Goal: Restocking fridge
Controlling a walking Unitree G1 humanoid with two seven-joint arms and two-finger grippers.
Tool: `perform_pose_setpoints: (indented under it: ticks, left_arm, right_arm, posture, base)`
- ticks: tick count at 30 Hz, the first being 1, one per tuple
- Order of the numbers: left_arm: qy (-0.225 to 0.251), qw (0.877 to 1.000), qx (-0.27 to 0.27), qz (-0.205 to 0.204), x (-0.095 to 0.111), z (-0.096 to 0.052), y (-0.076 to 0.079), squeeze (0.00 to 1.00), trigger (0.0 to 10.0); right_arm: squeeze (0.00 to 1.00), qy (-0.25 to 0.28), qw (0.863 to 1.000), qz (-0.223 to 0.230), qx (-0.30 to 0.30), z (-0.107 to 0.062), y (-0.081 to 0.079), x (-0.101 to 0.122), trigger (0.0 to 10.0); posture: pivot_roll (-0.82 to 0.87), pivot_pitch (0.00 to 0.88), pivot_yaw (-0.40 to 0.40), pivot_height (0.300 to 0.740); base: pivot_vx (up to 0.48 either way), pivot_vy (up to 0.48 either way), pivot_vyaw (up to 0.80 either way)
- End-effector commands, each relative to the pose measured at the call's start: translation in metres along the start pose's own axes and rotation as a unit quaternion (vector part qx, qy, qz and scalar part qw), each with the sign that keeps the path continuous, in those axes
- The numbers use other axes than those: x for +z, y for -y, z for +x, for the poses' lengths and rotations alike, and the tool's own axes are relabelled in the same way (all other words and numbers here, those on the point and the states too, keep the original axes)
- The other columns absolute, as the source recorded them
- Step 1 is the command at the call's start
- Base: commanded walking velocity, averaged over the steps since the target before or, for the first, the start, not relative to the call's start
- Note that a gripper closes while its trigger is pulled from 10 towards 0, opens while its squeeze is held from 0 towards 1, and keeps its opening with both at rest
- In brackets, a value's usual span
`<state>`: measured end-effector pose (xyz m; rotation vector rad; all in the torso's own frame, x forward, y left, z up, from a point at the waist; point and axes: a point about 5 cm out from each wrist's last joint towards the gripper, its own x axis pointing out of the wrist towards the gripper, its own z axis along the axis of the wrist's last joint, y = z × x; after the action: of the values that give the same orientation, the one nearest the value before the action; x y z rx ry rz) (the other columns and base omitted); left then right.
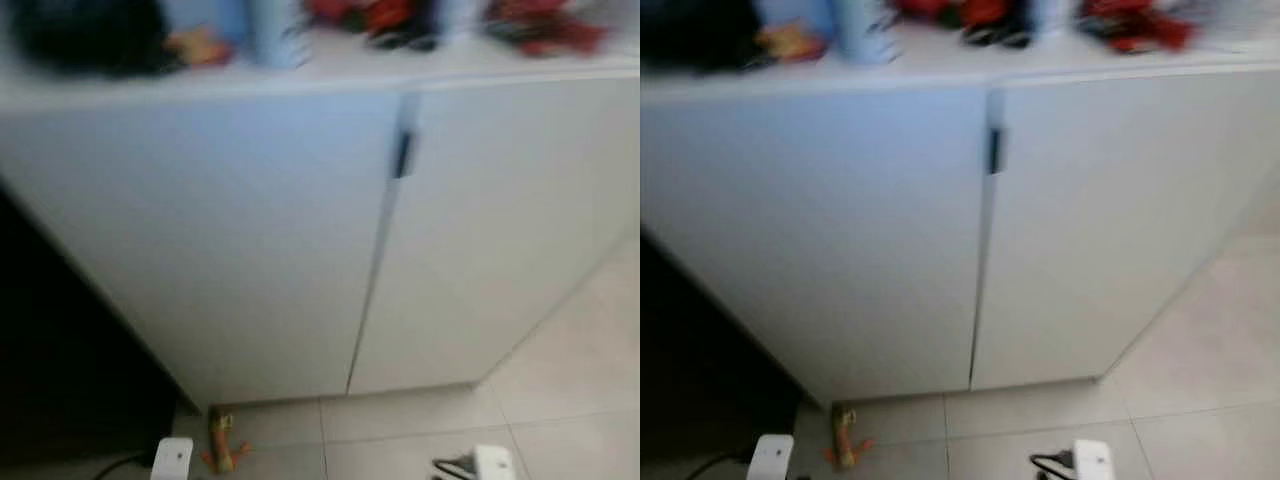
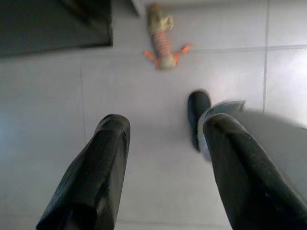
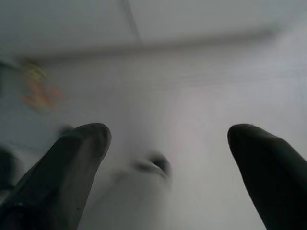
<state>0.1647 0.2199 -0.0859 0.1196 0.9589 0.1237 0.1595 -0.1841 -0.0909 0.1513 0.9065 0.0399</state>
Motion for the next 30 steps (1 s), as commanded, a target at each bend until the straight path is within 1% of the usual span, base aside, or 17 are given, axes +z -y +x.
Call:
perform_pose_setpoints:
  ticks: [1, 3, 4, 5, 8, 9, 15, 16, 18, 24, 25, 29, 30]
  left_arm:
    - [0.003, 1.0, -0.006, 0.004, 0.001, 0.0, 0.004, 0.0, 10.0]
    - [0.004, 1.0, -0.006, 0.004, 0.001, 0.0, 0.004, 0.0, 10.0]
    - [0.007, 1.0, -0.005, 0.004, 0.003, 0.001, 0.004, 0.0, 10.0]
    - [0.008, 1.0, -0.005, 0.004, 0.004, 0.001, 0.004, 0.0, 10.0]
    - [0.011, 1.0, 0.001, -0.001, 0.006, 0.001, 0.001, 0.0, 10.0]
    - [0.012, 1.0, 0.002, -0.003, 0.006, 0.001, 0.001, 0.0, 10.0]
    - [0.013, 1.0, 0.001, -0.003, 0.006, 0.001, 0.001, 0.0, 10.0]
    - [0.012, 1.0, 0.0, 0.0, 0.005, 0.001, 0.002, 0.0, 10.0]
    - [0.012, 1.0, -0.002, -0.001, 0.005, 0.001, 0.004, 0.0, 10.0]
    - [0.012, 1.0, -0.005, -0.006, 0.004, 0.001, 0.009, 0.0, 10.0]
    - [0.012, 1.0, -0.005, -0.006, 0.004, 0.001, 0.009, 0.0, 10.0]
    - [0.01, 1.0, -0.006, -0.007, 0.004, 0.001, 0.009, 0.0, 10.0]
    - [0.01, 1.0, -0.006, -0.007, 0.004, 0.001, 0.009, 0.0, 10.0]
  right_arm:
    - [0.0, -0.023, 1.0, 0.005, -0.014, -0.006, 0.007, -0.015, 10.0]
    - [0.0, -0.023, 1.0, 0.004, -0.007, -0.004, -0.001, -0.017, 10.0]
    - [0.0, -0.024, 1.0, 0.001, 0.002, -0.003, -0.011, -0.02, 10.0]
    - [0.0, -0.024, 1.0, 0.0, 0.007, -0.003, -0.016, -0.022, 10.0]
    - [0.0, -0.025, 0.999, -0.007, 0.02, -0.003, -0.031, -0.03, 10.0]
    - [0.0, -0.024, 0.999, -0.009, 0.023, -0.004, -0.033, -0.031, 10.0]
    - [0.0, -0.002, 1.0, -0.014, 0.019, 0.001, -0.024, -0.011, 10.0]
    - [0.0, 0.003, 1.0, -0.01, 0.017, 0.002, -0.02, -0.005, 10.0]
    - [0.0, 0.006, 1.0, -0.004, 0.01, 0.003, -0.015, -0.001, 10.0]
    - [0.0, 0.004, 1.0, 0.011, -0.005, 0.001, -0.002, 0.001, 10.0]
    - [0.0, 0.004, 1.0, 0.011, -0.005, 0.001, -0.002, 0.001, 10.0]
    - [0.0, -0.001, 1.0, 0.02, -0.014, -0.003, 0.012, 0.0, 10.0]
    - [0.0, -0.001, 1.0, 0.02, -0.014, -0.003, 0.012, 0.0, 10.0]
  posture:
    - [-0.2, 0.114, -0.016, 0.74]
    - [-0.2, 0.111, -0.019, 0.74]
    - [-0.2, 0.111, -0.025, 0.74]
    - [-0.2, 0.113, -0.029, 0.74]
    - [-0.19, 0.113, -0.031, 0.74]
    - [-0.19, 0.116, -0.028, 0.74]
    - [-0.2, 0.125, -0.017, 0.74]
    - [-0.21, 0.128, -0.018, 0.74]
    - [-0.21, 0.128, -0.022, 0.74]
    - [-0.21, 0.13, -0.031, 0.74]
    - [-0.21, 0.13, -0.031, 0.74]
    - [-0.2, 0.131, -0.033, 0.74]
    - [-0.2, 0.131, -0.033, 0.74]
  base:
    - [0.0, 0.0, 0.8]
    - [0.0, 0.0, 0.8]
    - [0.0, 0.0, 0.8]
    - [0.0, 0.0, 0.8]
    - [0.0, 0.0, 0.8]
    - [0.0, 0.0, 0.8]
    - [0.0, 0.0, 0.8]
    - [0.0, 0.0, 0.8]
    - [0.0, 0.0, 0.6]
    - [0.0, 0.0, 0.0]
    - [0.0, 0.0, 0.0]
    - [0.0, 0.0, 0.0]
    - [0.0, 0.0, 0.0]
